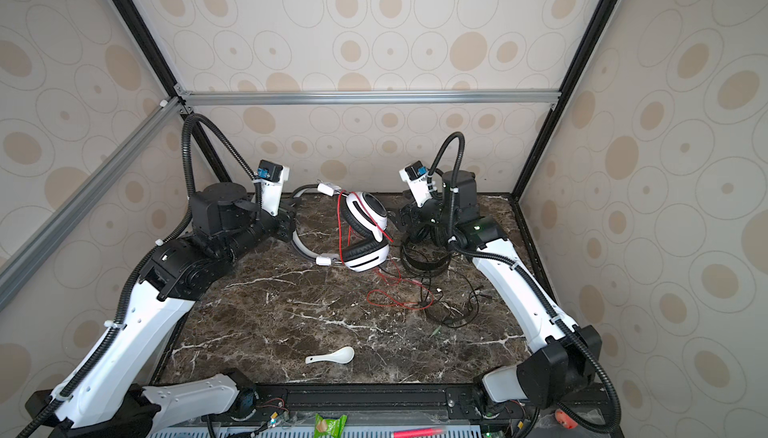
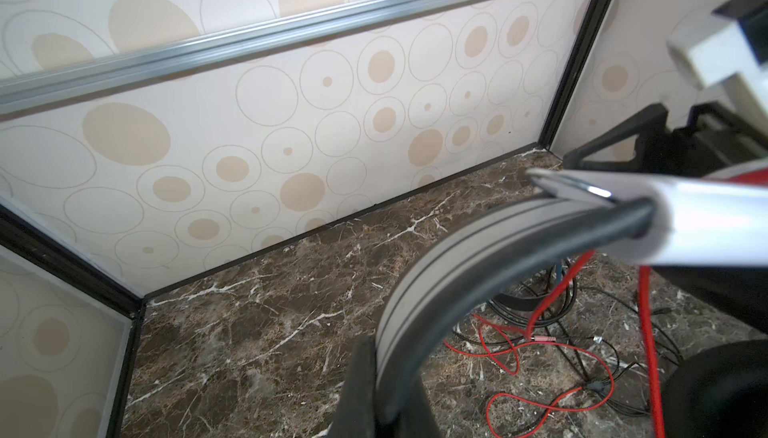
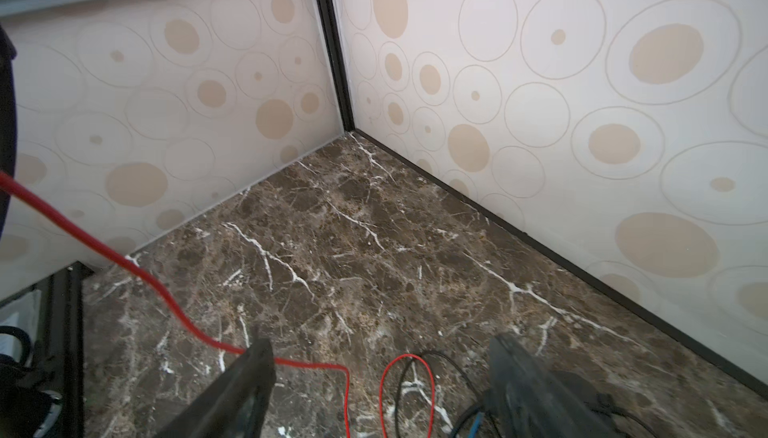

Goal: Wrap the headphones

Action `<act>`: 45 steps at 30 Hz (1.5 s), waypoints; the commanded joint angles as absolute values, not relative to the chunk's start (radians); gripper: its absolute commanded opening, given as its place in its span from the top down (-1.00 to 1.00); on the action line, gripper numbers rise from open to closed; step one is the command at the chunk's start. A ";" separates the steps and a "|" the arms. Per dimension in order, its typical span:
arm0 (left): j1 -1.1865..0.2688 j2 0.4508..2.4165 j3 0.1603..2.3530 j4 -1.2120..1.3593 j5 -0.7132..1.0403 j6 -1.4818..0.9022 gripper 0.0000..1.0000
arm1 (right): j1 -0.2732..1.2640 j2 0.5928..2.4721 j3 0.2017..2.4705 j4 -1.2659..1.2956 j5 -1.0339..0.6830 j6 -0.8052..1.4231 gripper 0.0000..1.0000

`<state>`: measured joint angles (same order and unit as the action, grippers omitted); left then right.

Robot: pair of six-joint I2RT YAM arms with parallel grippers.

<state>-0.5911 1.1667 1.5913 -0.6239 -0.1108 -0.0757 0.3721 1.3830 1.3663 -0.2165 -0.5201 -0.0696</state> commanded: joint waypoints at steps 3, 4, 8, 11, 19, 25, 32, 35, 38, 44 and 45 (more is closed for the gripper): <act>-0.594 1.180 1.697 -0.579 -0.084 -0.146 1.00 | 0.379 1.371 1.226 -0.023 -0.691 0.050 -0.75; -0.594 1.188 1.711 -0.581 -0.081 -0.148 1.00 | 0.380 1.378 1.208 0.006 -0.713 0.075 -0.75; -0.594 1.205 1.753 -0.589 -0.081 -0.153 1.00 | 0.389 1.414 1.162 0.136 -0.770 0.173 -0.76; -0.594 1.218 1.775 -0.593 -0.081 -0.153 1.00 | 0.411 1.438 1.132 0.212 -0.792 0.211 -0.77; -0.594 1.276 1.864 -0.612 -0.064 -0.158 1.00 | 0.466 1.505 1.135 0.240 -0.838 0.206 -0.76; -0.594 1.289 1.876 -0.610 -0.063 -0.170 1.00 | 0.479 1.577 1.152 0.309 -0.854 0.248 -0.74; -0.594 1.297 1.898 -0.590 -0.075 -0.198 1.00 | 0.483 1.653 1.134 0.354 -0.836 0.273 -0.59; -0.594 1.319 1.934 -0.621 -0.112 -0.199 1.00 | 0.482 1.691 1.095 0.417 -0.842 0.323 -0.48; -0.594 1.322 1.941 -0.624 -0.124 -0.203 1.00 | 0.488 1.719 1.056 0.470 -0.842 0.364 -0.39; -0.594 1.325 1.937 -0.604 -0.142 -0.228 1.00 | 0.499 1.741 1.000 0.473 -0.809 0.354 -0.02; -0.594 1.328 1.939 -0.602 -0.149 -0.232 1.00 | 0.499 1.741 0.989 0.481 -0.807 0.359 0.18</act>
